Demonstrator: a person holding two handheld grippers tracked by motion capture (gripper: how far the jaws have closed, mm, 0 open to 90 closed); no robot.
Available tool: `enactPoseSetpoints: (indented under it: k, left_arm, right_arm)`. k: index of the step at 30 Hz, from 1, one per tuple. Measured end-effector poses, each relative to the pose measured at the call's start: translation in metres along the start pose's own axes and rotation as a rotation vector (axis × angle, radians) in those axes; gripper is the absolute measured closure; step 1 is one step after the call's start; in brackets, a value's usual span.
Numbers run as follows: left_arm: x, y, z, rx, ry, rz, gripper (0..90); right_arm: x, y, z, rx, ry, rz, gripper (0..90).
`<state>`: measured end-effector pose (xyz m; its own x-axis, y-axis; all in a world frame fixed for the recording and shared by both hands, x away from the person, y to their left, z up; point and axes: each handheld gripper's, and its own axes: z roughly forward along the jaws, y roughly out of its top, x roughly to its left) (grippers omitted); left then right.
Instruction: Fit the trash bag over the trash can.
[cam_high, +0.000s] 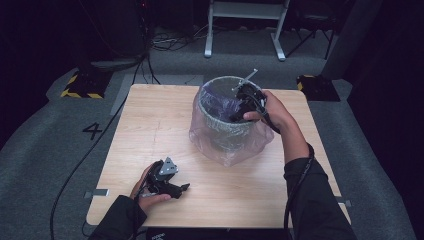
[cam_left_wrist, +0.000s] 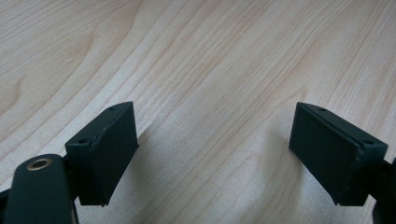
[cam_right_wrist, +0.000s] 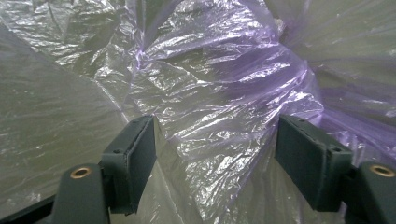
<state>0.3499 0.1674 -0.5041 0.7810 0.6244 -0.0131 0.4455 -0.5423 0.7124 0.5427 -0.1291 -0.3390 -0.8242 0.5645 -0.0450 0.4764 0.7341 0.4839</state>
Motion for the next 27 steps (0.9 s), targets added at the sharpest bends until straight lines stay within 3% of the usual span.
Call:
enactPoseSetpoints:
  k: [7, 15, 27]
  left_arm:
    - [-0.0002, 0.0, -0.0001, 0.001, 0.0, 0.003, 14.8]
    - [-0.0006, -0.0003, -0.0005, 0.002, -0.005, 0.012, 14.9]
    - [-0.0007, -0.0004, -0.0005, 0.0, -0.006, 0.012, 14.9]
  right_arm:
    - [-0.0012, 0.0004, 0.0015, 0.023, -0.008, 0.019, 30.6]
    - [-0.0013, 0.0021, 0.0039, 0.067, -0.024, 0.023, 23.2]
    - [-0.0028, 0.0056, 0.009, 0.137, -0.007, 0.032, 21.4]
